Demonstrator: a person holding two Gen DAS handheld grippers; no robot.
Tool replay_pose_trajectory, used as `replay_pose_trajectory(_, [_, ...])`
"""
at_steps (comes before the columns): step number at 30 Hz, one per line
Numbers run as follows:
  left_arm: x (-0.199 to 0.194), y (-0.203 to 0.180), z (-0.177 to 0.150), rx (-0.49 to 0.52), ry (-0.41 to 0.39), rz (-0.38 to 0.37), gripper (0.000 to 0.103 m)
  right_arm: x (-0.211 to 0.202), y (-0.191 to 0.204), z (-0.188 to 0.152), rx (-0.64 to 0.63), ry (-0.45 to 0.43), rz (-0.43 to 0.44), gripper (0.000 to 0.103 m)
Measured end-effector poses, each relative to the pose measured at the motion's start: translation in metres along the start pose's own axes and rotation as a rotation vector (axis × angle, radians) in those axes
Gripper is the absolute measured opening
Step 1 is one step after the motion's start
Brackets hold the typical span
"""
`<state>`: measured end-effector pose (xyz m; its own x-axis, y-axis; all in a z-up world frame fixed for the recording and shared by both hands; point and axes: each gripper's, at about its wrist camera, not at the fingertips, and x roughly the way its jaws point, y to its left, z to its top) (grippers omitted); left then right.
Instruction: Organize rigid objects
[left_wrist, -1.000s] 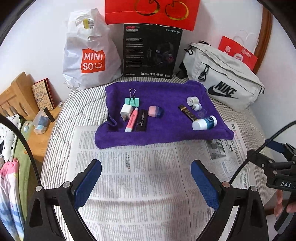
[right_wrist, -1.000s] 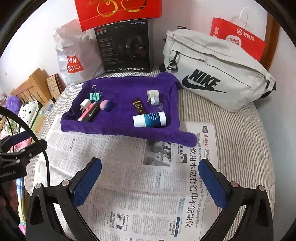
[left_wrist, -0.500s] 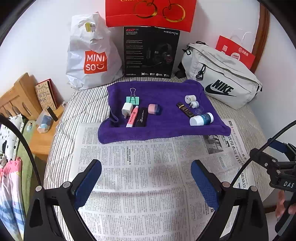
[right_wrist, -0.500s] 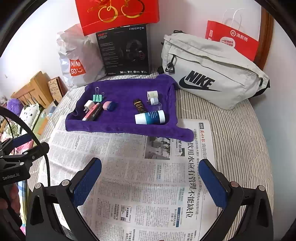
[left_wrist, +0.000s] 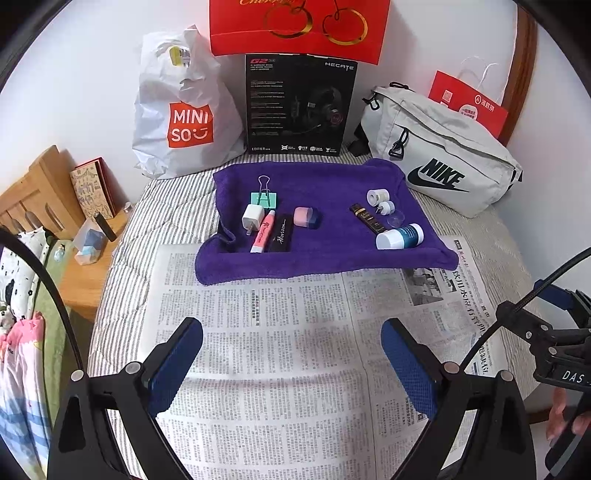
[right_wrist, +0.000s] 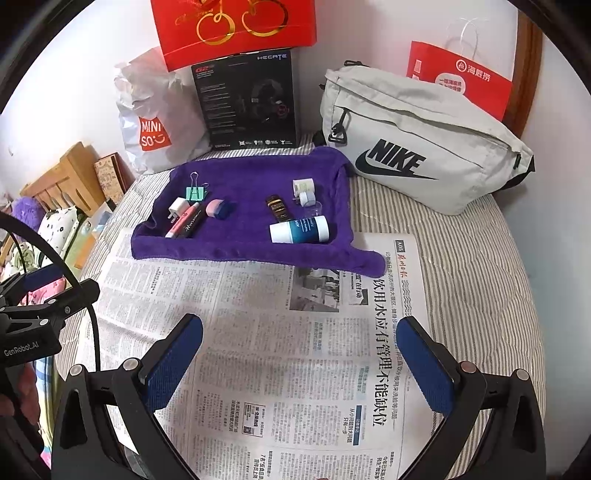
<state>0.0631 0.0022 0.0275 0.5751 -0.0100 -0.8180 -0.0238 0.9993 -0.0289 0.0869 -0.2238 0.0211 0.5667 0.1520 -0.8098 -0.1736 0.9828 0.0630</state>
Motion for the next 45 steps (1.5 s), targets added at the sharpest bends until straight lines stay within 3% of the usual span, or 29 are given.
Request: replay_pose_trajectory(45, [0.0005, -0.0047, -0.0001, 0.033, 0.012, 0.012, 0.098, -0.0033, -0.0058, -0.0021, 0.015, 0.002, -0.01, 0.103])
